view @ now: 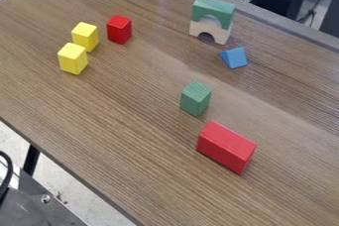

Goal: Moves the green cube from white arc and placed it in the middle of the table

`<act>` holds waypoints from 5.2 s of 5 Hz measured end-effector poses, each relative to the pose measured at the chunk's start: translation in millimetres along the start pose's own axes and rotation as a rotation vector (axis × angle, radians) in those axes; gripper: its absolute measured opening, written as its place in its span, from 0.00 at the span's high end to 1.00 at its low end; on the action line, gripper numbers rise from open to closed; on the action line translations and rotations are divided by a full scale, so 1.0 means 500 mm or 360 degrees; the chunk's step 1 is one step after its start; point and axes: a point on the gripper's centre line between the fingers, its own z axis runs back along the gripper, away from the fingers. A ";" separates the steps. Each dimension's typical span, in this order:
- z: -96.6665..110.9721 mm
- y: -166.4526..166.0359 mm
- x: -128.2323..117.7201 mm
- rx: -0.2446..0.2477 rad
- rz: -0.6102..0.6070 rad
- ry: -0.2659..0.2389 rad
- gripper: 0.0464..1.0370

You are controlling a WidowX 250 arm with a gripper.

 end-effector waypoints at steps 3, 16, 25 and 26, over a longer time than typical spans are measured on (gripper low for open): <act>-0.096 -0.044 0.000 0.0324 -0.0091 -0.0105 0.04; -0.140 -0.055 -0.008 0.0307 0.0164 0.0111 0.04; -0.105 -0.094 0.117 0.0317 0.0146 0.0178 0.45; -0.168 -0.089 0.141 0.0359 0.0052 0.0178 0.45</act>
